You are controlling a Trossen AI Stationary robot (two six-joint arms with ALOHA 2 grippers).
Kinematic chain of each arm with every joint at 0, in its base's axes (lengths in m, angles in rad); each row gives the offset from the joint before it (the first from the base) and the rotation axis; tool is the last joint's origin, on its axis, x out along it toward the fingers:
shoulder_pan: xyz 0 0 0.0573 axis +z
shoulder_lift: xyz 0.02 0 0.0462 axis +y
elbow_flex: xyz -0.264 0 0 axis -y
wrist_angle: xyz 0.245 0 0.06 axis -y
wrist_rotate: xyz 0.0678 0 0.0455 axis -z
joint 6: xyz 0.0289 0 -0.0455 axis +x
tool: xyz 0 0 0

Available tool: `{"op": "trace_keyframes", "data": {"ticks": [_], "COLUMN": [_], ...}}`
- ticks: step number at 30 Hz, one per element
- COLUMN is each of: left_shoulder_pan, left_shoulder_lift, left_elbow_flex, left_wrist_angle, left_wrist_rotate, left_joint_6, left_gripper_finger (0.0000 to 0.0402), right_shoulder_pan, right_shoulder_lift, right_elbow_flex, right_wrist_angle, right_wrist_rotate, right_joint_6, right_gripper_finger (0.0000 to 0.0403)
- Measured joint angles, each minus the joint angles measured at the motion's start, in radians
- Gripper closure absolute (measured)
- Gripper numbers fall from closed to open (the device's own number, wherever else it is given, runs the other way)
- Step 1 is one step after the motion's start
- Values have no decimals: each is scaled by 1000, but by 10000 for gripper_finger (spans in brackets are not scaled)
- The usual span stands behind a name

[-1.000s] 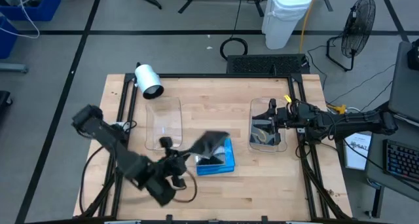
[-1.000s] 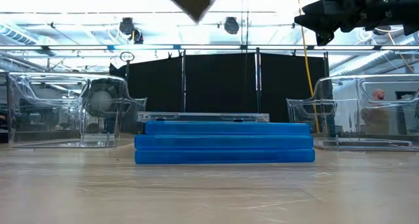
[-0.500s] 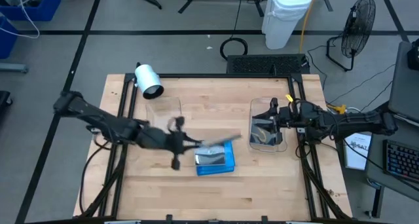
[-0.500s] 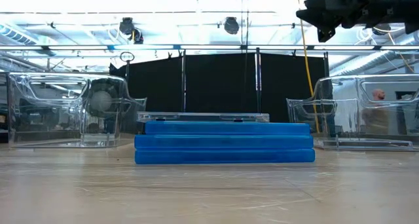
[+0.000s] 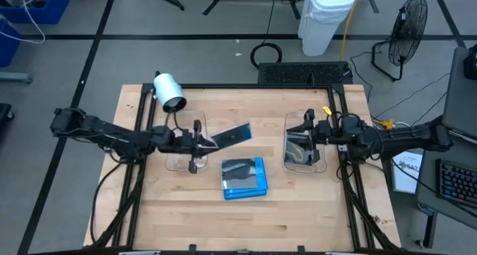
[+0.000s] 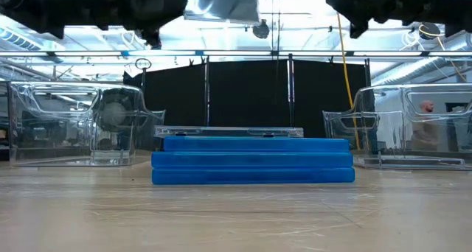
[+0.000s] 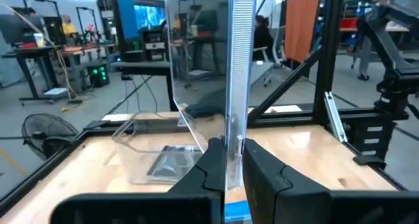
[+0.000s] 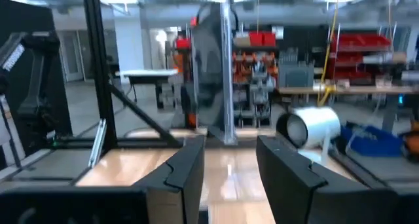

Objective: Pick & place jewel cases by type
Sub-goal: Put the black CD case into the right transparent bin

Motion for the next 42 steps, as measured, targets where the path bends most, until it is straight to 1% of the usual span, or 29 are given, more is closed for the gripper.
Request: {"op": "trace_keyframes", "data": {"ticks": [5, 9, 11, 13, 15, 17, 20, 23, 26, 30, 34, 42], "left_shoulder_pan": [0, -1, -1, -2, -2, -2, -2, -2, -6, -13, -12, -13], "left_shoulder_lift": [81, 121, 137, 148, 152, 151, 151, 151, 151, 151, 151, 151], "left_elbow_flex": [54, 94, 105, 109, 112, 112, 112, 112, 112, 112, 112, 112], "left_wrist_angle": [13, 9, 12, 4, 4, 5, 2, 2, 2, 2, -26, -45], "left_wrist_rotate": [56, 101, 103, 105, 105, 105, 105, 105, 104, 103, 101, 101], "left_joint_6": [14, 23, 22, 21, 21, 12, 6, -3, -5, -1, -3, -18], "left_gripper_finger": [369, 369, 369, 369, 369, 369, 369, 369, 369, 369, 369, 369], "right_shoulder_pan": [0, 0, 0, 0, 1, 2, 0, 1, 1, 1, 1, 15], "right_shoulder_lift": [117, 208, 248, 281, 310, 327, 348, 384, 430, 501, 562, 645], "right_elbow_flex": [0, 0, 0, 1, 1, 2, 21, 58, 102, 164, 223, 298], "right_wrist_angle": [149, 249, 309, 357, 401, 425, 409, 407, 404, 401, 400, 392], "right_wrist_rotate": [-41, -74, -100, -144, -179, -170, -130, -124, -125, -132, -182, -182], "right_joint_6": [-23, -46, -45, -25, 4, 17, 30, 41, 41, 39, 40, 37], "right_gripper_finger": [273, 272, 267, 251, 226, 197, 160, 144, 144, 155, 160, 162]}}
